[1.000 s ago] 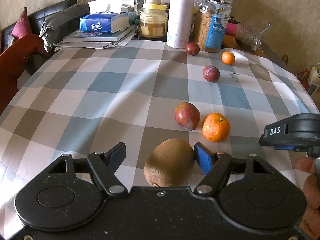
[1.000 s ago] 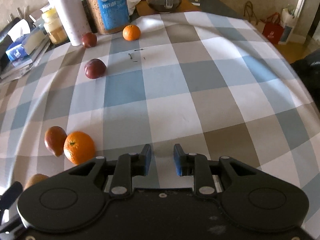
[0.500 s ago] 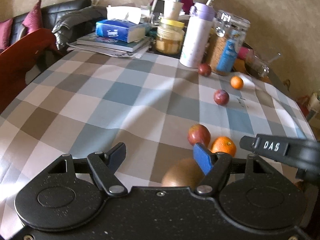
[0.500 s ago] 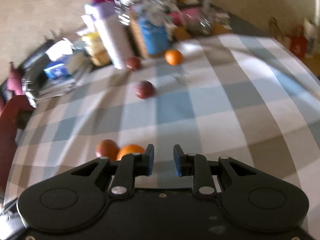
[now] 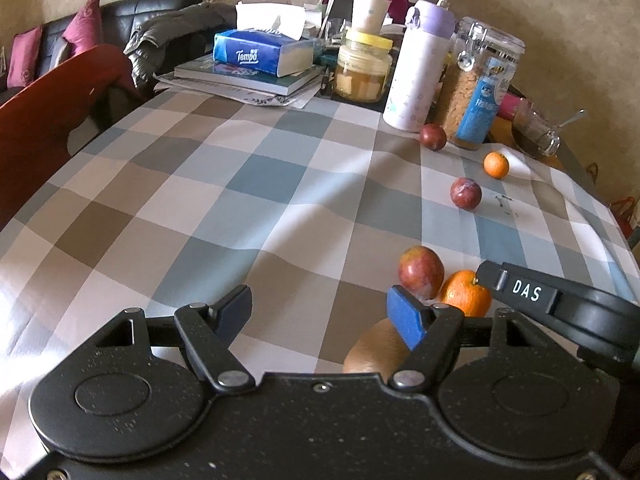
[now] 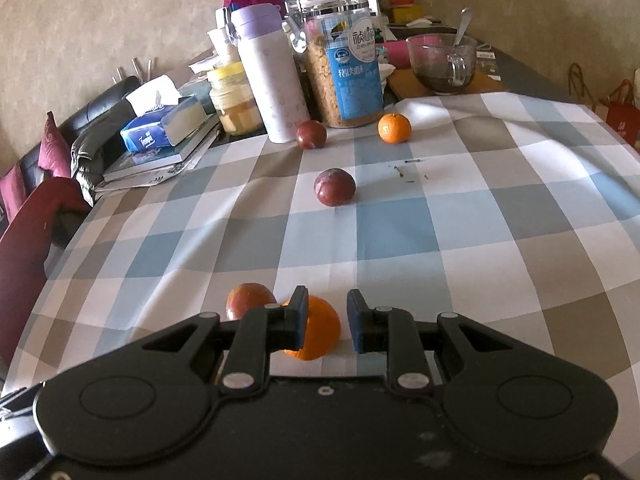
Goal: Organize fruits
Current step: 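Move the right tool to a mandarin beside a red plum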
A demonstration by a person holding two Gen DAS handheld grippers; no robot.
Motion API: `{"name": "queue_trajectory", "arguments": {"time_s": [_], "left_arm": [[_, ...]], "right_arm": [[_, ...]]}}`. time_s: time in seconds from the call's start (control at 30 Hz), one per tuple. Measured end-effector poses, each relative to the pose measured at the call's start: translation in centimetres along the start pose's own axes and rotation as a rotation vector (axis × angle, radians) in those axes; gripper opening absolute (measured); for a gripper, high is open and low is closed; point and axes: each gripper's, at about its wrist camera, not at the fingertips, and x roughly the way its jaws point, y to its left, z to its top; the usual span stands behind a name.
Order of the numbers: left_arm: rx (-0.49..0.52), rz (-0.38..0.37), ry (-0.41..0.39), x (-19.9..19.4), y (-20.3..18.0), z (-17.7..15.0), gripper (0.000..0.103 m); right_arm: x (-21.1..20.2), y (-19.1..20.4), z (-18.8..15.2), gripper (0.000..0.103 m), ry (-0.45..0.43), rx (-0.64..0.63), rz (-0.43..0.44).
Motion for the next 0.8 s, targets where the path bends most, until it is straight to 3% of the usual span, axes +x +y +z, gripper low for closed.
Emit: {"name": "queue_trajectory", "arguments": {"time_s": [0.4, 0.8], "left_arm": [[0.002, 0.016, 0.026, 0.2, 0.2, 0.0, 0.074], [0.01, 0.025, 0.015, -0.4, 0.7, -0.2, 0.074]], "right_arm": [[-0.1, 0.1, -0.8, 0.028, -0.046, -0.025, 0.029], [-0.3, 0.8, -1.3, 0.033, -0.078, -0.076, -0.036]]}}
